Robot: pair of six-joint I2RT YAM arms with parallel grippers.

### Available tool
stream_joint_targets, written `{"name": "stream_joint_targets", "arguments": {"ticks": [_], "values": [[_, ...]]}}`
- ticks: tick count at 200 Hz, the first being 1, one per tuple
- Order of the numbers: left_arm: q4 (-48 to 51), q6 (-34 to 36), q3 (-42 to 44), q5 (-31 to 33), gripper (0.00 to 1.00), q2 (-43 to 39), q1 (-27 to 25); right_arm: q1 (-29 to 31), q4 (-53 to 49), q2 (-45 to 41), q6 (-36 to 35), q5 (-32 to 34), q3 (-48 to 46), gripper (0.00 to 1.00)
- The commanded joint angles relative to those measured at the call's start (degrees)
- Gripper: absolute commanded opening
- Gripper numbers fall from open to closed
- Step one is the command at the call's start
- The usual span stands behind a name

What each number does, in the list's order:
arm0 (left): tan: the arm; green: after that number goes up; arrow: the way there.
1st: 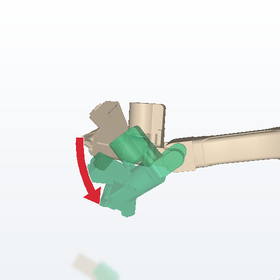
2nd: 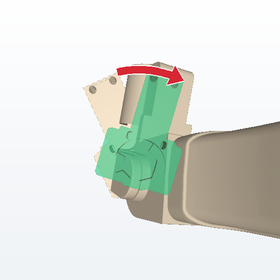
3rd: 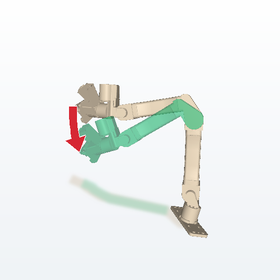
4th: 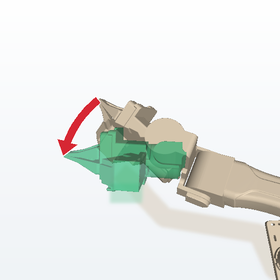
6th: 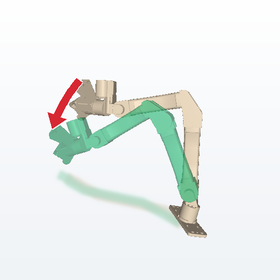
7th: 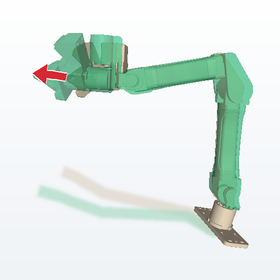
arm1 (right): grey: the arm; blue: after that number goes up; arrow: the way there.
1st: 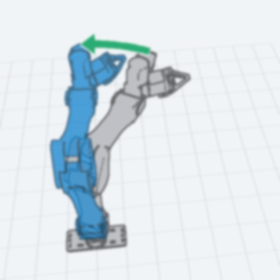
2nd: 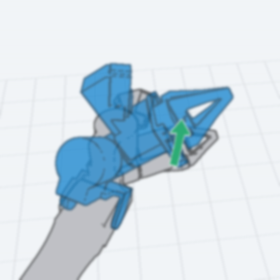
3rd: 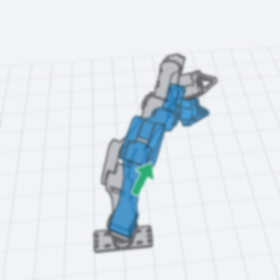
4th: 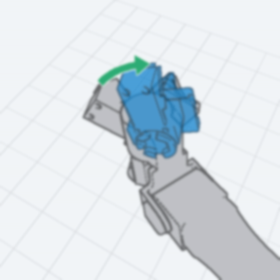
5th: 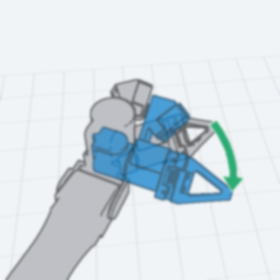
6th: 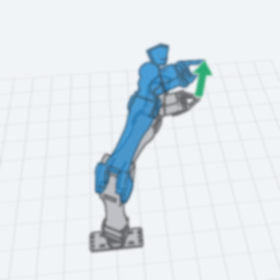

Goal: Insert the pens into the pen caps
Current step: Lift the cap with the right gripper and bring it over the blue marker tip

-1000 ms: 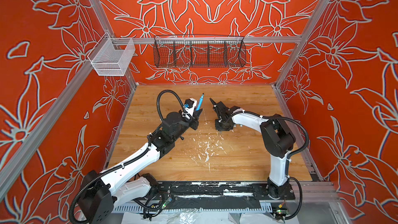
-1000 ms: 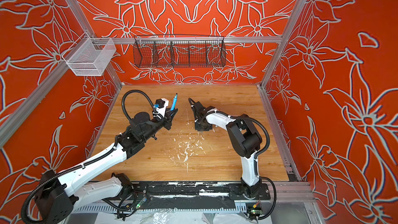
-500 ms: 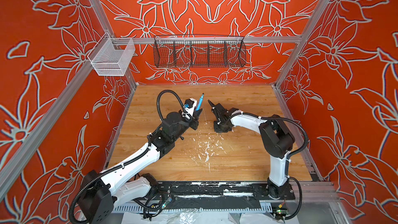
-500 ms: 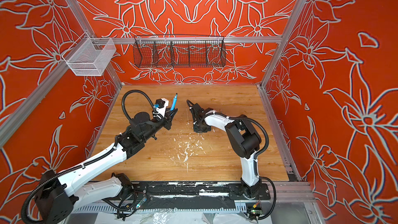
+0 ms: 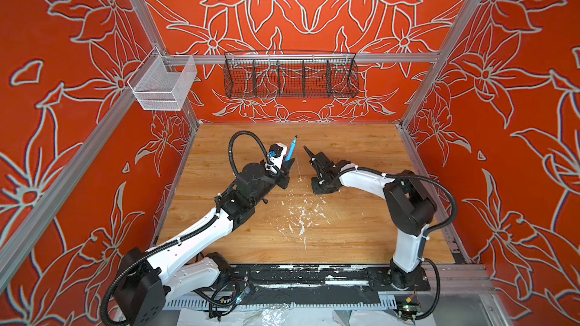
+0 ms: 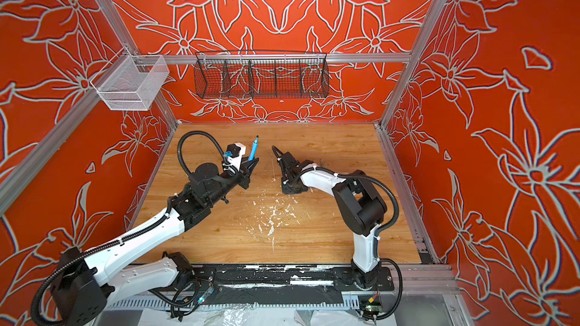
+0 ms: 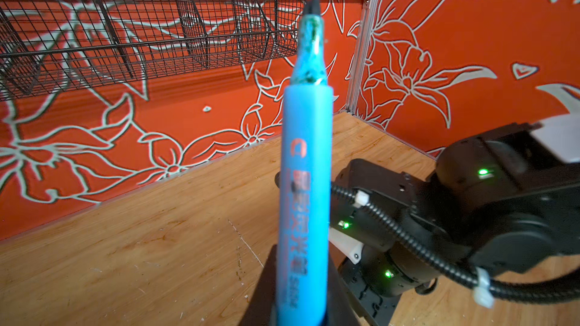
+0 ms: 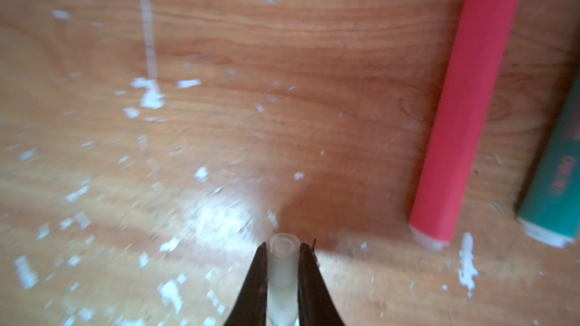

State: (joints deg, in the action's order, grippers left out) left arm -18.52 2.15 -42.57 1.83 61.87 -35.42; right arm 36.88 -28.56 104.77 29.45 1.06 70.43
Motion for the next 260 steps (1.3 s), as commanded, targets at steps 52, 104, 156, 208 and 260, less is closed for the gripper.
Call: {"name": "stream_joint_targets", "arguments": {"ticks": [52, 104, 156, 208, 260], "values": [[-1.9, -1.5, 0.4, -1.3, 0.0, -0.9, -0.4, 0.4, 17.5, -22.7, -0.2, -3.2, -10.3, 0.1], [-3.1, -5.1, 0.6, -3.5, 0.0, -0.3, -0.4, 0.4, 34.9, -34.6, 1.6, -6.5, -15.4, 0.1], [-3.8, -7.6, 0.3, -8.0, 0.0, 1.1, -0.4, 0.4, 49.5, -39.1, 2.9, -9.3, -16.8, 0.1], [-3.8, -8.7, -0.1, -10.3, 0.0, 2.5, -0.5, 1.0, 55.7, -37.9, 4.0, -9.3, -14.2, 0.11], [-3.5, -9.0, -0.6, -11.6, 0.0, 3.0, -0.6, 2.6, 59.1, -34.0, 3.4, -10.1, -11.0, 0.12]]}}
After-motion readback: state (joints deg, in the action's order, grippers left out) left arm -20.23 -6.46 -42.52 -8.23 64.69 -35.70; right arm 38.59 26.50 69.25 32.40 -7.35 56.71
